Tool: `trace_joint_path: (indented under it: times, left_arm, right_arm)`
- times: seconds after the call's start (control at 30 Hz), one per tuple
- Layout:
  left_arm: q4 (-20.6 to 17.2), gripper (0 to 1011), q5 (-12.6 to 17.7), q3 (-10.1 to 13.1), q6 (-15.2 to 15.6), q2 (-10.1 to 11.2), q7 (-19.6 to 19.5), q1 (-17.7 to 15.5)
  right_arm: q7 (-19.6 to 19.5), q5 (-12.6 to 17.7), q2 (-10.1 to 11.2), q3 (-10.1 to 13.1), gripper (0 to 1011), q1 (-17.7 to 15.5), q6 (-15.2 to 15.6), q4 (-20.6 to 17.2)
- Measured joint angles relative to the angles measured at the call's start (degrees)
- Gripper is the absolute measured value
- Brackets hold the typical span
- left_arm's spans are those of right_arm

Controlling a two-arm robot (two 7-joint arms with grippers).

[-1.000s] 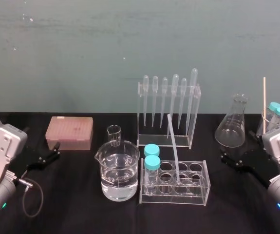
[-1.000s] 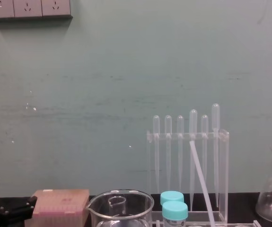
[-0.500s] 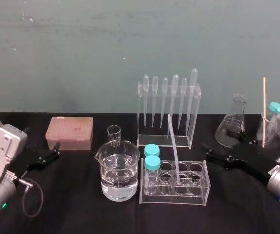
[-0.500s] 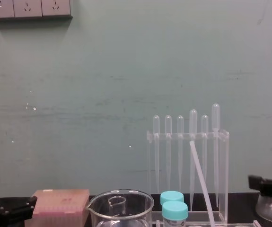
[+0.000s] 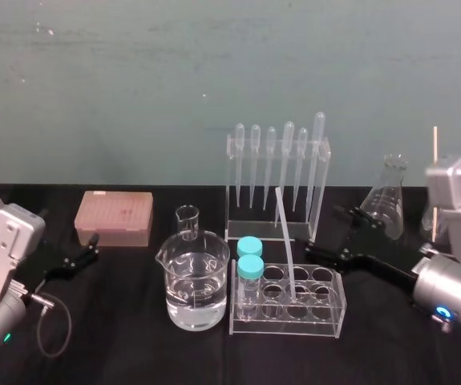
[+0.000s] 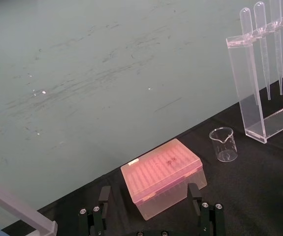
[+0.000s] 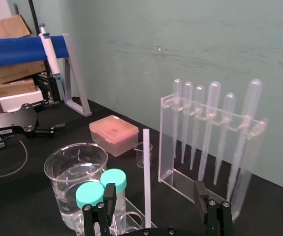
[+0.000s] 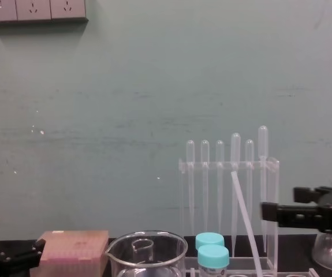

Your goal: Pick up the stirring rod with one hand, then place it down.

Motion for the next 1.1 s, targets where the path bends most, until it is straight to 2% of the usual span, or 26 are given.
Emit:
trace_joint_path:
  times: [0.23,0.53,0.8,1.1]
  left_arm:
    - [0.0,1000,0.0,0.0,0.0,0.0,0.0,0.0]
    - [0.0,1000,0.0,0.0,0.0,0.0,0.0,0.0]
    - [0.0,1000,0.0,0.0,0.0,0.0,0.0,0.0]
    - [0.0,1000,0.0,0.0,0.0,0.0,0.0,0.0]
  right_arm:
    - [2.1,-2.3,-3.8,-2.9,1003,5.4,0.9,5.3]
    - [3.6,-3.3,-7.1,-4.8,1003,9.4,1.5,10.6]
    - [4.4,-3.8,-8.6,-5.5,1003,11.3,0.6,13.3]
    - [4.4,-3.7,-8.6,-5.4,980,11.3,0.6,13.2]
